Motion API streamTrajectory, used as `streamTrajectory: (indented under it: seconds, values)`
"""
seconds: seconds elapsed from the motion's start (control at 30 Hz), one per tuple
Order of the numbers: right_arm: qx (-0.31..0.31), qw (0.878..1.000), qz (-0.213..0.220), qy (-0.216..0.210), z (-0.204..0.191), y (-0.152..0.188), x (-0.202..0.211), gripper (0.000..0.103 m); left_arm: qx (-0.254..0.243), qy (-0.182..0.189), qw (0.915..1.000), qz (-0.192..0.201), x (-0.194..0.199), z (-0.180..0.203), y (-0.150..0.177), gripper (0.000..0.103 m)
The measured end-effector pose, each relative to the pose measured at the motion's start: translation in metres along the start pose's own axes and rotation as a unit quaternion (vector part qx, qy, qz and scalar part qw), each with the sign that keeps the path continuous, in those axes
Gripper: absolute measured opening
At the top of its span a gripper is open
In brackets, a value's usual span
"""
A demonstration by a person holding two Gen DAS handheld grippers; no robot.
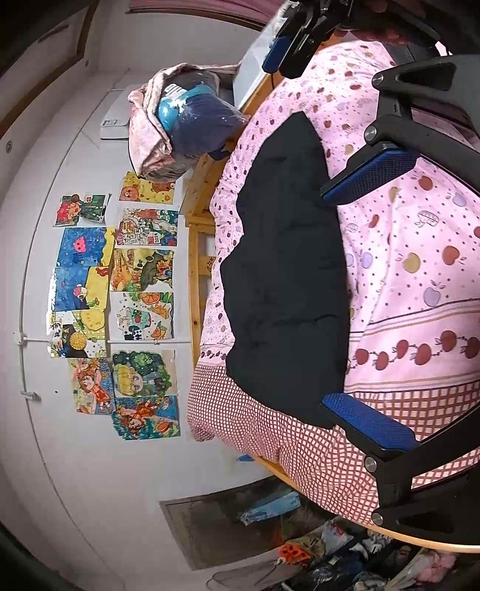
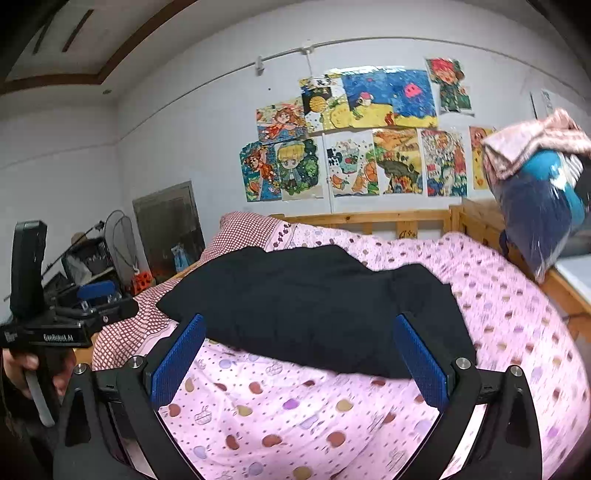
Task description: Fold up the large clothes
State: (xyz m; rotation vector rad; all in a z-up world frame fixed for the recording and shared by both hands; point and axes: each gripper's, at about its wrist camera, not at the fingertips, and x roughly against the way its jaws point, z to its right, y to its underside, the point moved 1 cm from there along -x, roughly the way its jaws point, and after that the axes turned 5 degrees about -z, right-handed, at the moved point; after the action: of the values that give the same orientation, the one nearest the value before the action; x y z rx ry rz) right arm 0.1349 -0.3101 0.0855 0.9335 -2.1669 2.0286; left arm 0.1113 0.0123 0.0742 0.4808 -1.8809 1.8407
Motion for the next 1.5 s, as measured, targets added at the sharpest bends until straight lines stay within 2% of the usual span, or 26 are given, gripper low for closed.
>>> streamTrajectory:
  seconds: [0.13, 0.37, 0.8, 1.5]
  values:
    - [-0.011, 1.000, -0.013, 0.004, 0.001, 0.020, -0.008, 0.100, 0.002, 0.001, 1.0000, 0.002, 0.002, 0.006, 0.019, 0.103]
    - [-0.027, 0.999, -0.016, 0.024, 0.005, 0.040, -0.009, 0.101, 0.013, 0.000, 0.9999, 0.010, 0.005, 0.006, 0.032, 0.103]
    - [-0.006, 0.999, -0.007, 0.035, -0.007, 0.047, -0.003, 0.101, 0.015, 0.003, 0.9996, 0.024, 0.012, 0.004, 0.046, 0.103]
    - [-0.020, 0.999, -0.018, 0.033, -0.003, 0.051, -0.005, 0.101, 0.007, 0.006, 0.9996, 0.025, 0.012, 0.005, 0.049, 0.103]
